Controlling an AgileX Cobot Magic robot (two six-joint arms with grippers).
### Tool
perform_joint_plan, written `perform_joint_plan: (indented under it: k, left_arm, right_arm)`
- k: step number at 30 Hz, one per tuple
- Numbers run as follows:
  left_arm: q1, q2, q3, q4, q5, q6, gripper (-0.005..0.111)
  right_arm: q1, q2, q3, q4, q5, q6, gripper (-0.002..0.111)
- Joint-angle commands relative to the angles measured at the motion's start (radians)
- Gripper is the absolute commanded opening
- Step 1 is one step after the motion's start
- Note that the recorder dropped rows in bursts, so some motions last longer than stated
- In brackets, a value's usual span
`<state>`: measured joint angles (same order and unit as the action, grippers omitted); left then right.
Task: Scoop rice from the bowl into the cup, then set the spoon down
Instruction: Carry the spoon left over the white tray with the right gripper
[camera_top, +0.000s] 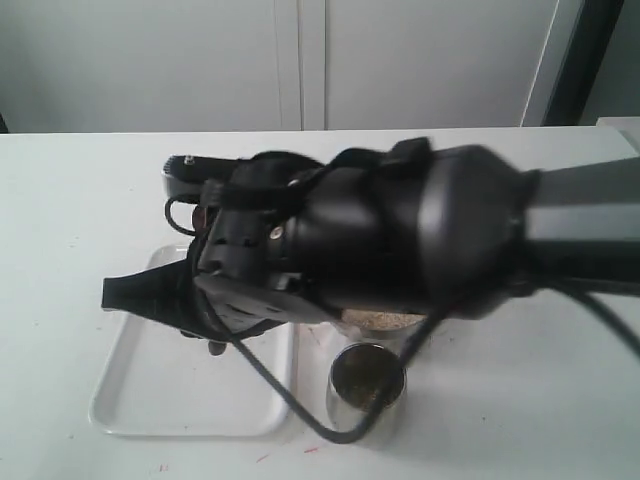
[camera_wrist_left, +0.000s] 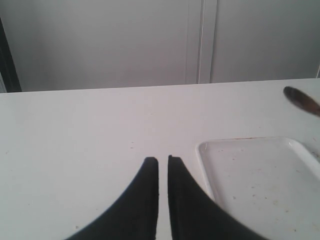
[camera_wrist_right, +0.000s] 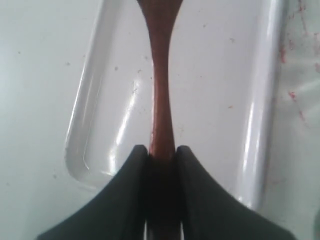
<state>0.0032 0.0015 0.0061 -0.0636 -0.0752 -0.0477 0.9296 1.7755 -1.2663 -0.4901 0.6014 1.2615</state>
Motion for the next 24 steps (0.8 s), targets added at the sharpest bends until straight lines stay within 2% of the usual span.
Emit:
perform_joint_plan:
  k: [1,9,24]
  left_arm:
    - [-0.006,-0.001,-0.006,-0.003,-0.004,-0.001,0.014]
    - [-0.006,-0.001,-0.006,-0.003,-0.004,-0.001,0.014]
    - [-0.006,-0.001,-0.006,-0.003,-0.004,-0.001,0.014]
  right_arm:
    - [-0.002,0.131,-0.064,-0.081,-0.060,0.195,0.000]
    - [0.009,0.269,-0.135,-0.201,-0.020,0.279,0.000]
    - [0.009,0.323,-0.201,-0.267,0.030,0.314,0.000]
